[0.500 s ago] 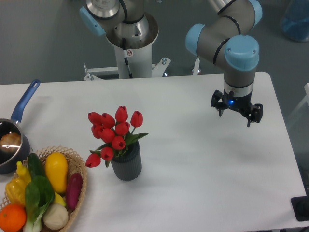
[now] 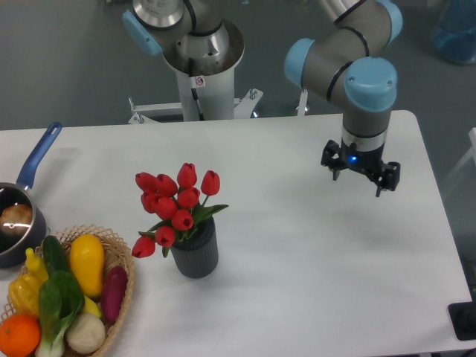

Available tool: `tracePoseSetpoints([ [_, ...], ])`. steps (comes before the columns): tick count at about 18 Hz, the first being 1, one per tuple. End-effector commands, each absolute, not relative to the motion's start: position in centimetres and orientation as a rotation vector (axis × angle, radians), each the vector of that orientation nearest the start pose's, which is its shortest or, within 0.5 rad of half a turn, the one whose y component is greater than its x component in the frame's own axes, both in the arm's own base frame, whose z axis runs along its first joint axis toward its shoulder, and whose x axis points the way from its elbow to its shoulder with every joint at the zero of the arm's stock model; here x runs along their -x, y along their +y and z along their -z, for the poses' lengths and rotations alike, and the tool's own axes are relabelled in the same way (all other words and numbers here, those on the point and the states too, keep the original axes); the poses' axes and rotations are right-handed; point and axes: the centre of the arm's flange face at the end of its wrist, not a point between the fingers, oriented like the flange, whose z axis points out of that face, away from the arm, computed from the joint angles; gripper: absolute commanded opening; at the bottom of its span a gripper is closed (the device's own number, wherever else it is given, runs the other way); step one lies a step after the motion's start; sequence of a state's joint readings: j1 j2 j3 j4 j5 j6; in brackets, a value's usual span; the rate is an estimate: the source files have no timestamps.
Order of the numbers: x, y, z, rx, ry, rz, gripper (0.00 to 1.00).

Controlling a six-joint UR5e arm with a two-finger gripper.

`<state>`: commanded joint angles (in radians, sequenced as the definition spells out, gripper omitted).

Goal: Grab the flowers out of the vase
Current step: 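Move the open gripper over to the red tulip stems above the vase, then close the gripper around the tulip stems just below the blooms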

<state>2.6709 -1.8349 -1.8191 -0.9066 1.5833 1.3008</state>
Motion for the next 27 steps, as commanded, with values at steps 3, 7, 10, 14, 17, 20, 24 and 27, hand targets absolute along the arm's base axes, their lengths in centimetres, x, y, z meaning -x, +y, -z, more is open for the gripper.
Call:
tracePoseSetpoints([
  [3,39.2,39.3,-27.9,3.068,0.461,-0.150,1.00],
  [7,35.8,41.6,-28.3,3.009,0.599,-0.137,1.00],
  [10,35.0,43.4,-30.1,2.757,0.560,-0.009,1.00],
  [14,34.7,42.7,-34.1,2.505,0.475,0.063,1.00],
  [17,35.1,43.1,-35.7,2.220,0.403,0.192,1.00],
  [20,35.6,43.9,-35.6,2.141,0.410,0.222,1.00],
  [24,35.5,44.3,-34.4,2.167,0.407,0.241,1.00],
  [27,35.3,45.1,-33.7,2.132,0.408,0.281,1.00],
])
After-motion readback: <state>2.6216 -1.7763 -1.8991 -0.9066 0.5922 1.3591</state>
